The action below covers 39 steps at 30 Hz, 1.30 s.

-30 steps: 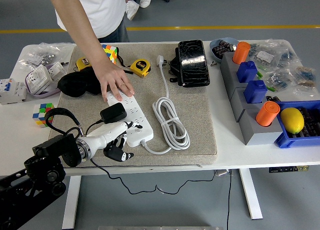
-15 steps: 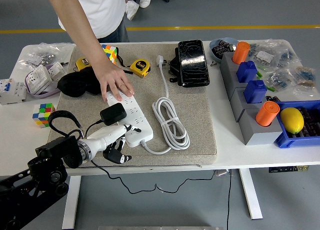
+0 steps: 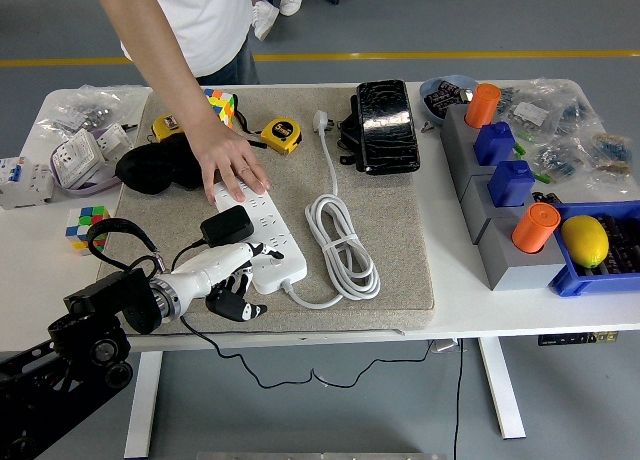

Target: Put the plug near the board,insert it into the board,press the button,pull the plug out

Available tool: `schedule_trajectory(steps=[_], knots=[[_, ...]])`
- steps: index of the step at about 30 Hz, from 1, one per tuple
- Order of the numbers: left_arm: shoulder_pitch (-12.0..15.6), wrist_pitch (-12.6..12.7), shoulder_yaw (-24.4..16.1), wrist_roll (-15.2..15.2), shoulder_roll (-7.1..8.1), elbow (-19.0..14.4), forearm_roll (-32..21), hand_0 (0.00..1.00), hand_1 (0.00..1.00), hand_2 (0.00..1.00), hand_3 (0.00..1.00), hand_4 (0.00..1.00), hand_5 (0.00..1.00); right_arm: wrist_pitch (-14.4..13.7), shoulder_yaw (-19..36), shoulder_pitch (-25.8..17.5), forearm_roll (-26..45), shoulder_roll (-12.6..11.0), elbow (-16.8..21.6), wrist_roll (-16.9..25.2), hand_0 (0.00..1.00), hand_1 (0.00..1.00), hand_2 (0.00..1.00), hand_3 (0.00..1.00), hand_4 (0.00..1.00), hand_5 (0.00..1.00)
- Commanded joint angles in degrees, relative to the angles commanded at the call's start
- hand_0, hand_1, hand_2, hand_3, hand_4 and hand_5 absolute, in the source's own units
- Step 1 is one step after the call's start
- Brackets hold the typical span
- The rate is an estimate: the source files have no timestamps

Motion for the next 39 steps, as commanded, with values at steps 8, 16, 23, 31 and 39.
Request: schedule_trajectory(steps=[8, 16, 23, 31, 39], knots=[[1.18, 8.56, -3.56, -11.65, -0.90, 5.68, -8.80, 0.215, 0.244, 0.404, 0.586, 0.842, 0.243, -0.01, 0.14, 0.14, -0.01, 0.08, -0.04, 0.00, 0.550, 0.636, 0.583, 0.517, 0.880, 0.409], [1.74, 20.43, -4.90, -26.23, -2.96, 12.55, -24.06, 0.358, 0.474, 0.523, 0.551, 0.871, 0.284, 0.03, -0.04, 0.10, 0.01, 0.21, -0.10, -0.01, 0.551, 0.636, 0.583, 0.516, 0.880, 0.410], [1.76, 20.77, -5.64, -27.53, -3.82, 14.48, -26.20, 0.439, 0.539, 0.535, 0.577, 0.884, 0.303, 0.01, -0.02, 0.22, -0.02, 0.23, -0.06, 0.01, 0.549, 0.636, 0.583, 0.516, 0.879, 0.410], [1.89, 20.83, -5.87, -26.90, -3.70, 14.31, -25.77, 0.453, 0.546, 0.539, 0.582, 0.885, 0.307, 0.00, -0.02, 0.16, 0.07, 0.24, -0.10, 0.00, 0.548, 0.636, 0.583, 0.516, 0.879, 0.408], [2.20, 20.52, -6.31, -26.19, -3.57, 13.84, -25.33, 0.453, 0.544, 0.539, 0.584, 0.884, 0.307, 0.00, -0.06, 0.26, -0.04, 0.25, -0.02, 0.04, 0.550, 0.636, 0.583, 0.518, 0.880, 0.410]])
